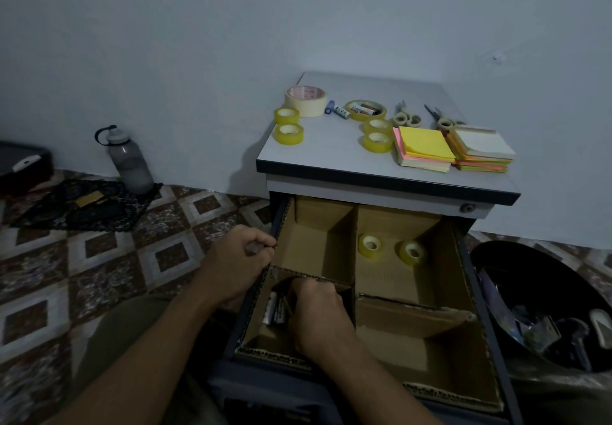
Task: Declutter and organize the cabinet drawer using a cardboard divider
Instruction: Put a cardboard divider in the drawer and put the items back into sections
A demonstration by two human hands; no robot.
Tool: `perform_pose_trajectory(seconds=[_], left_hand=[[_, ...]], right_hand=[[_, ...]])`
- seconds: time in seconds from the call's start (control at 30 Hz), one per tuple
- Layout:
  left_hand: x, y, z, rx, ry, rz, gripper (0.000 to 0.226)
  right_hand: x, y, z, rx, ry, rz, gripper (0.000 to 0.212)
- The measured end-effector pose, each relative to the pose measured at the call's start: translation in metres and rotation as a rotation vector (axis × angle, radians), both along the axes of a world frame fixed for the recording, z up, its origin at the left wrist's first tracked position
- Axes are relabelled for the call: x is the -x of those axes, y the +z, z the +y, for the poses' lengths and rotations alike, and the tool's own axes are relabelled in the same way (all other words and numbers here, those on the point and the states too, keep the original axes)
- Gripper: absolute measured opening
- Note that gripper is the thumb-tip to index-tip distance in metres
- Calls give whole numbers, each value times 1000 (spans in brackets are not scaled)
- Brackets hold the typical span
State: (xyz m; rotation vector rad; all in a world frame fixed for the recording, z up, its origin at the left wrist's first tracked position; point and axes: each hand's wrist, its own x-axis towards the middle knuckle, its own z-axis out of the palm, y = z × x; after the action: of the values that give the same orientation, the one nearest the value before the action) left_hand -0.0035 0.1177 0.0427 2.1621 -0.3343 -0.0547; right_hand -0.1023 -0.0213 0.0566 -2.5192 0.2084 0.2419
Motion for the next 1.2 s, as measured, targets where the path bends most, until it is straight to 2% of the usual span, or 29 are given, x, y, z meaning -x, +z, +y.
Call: perform_pose_trajectory(seconds=[0.13,0.23,0.3,0.53,0.67,0.8,0.87,0.97,1.07,1.2], left_hand=[[1,1,-1,-14,2,-8,9],[2,0,-1,0,0,1,10],[2,0,-1,17,-1,12,11],[2,1,1,11,-1,21,10],[2,4,1,-27,2,13,10],[4,14,-2,-162,10,-42,10],[5,28,-6,-176,21,-105,11],[3,57,-14,-96,22,-163,12],[-9,88,-26,0,-1,-227,11],[-46,125,-51,-42,-42,-326,9]], right_hand=[[-1,0,1,103,92,23,38],[-2,-2,0,238,134,48,29],[-2,-2,-2,258,139,59,29],[-3,-3,-4,250,132,54,29],[-2,4,-8,177,128,25,28],[-4,14,-19,113,116,-32,12],[-7,24,-31,59,108,-62,8],[-12,53,-50,-30,116,-90,1],[-19,85,-78,-37,103,-168,5],[-43,123,-122,-15,103,-263,6]])
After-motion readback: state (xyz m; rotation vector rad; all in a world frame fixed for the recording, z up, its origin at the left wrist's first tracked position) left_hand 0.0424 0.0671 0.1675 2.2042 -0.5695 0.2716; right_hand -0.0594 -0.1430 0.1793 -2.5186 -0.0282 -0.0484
